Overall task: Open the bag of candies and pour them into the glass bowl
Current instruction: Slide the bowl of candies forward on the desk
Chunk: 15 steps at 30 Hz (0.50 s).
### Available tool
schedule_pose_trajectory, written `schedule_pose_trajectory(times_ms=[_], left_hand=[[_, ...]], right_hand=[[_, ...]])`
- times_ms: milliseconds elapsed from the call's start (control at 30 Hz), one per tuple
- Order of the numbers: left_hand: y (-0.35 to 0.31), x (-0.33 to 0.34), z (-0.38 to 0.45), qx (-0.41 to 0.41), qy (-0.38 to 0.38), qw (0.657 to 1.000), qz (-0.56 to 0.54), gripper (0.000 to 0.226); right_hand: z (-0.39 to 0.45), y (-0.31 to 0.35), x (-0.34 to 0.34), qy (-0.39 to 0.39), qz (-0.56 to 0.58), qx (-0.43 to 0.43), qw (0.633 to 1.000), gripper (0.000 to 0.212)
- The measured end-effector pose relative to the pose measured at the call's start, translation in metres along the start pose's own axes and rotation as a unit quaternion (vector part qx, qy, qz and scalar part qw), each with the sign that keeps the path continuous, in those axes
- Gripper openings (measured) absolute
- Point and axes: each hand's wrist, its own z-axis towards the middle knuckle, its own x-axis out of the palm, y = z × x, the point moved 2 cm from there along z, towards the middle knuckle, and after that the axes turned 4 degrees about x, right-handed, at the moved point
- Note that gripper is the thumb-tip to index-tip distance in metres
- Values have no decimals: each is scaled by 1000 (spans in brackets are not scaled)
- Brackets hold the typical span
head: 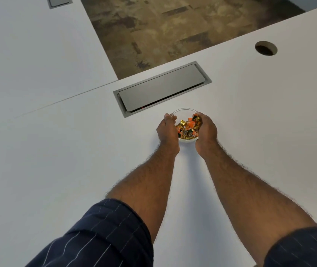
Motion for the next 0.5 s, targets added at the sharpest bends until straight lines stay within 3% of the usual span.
schedule_pose_trajectory(times_ms=[500], left_hand=[[15, 21, 13, 23, 50, 995, 89, 47]], right_hand=[[28, 1, -19, -25, -39, 4, 999, 42]])
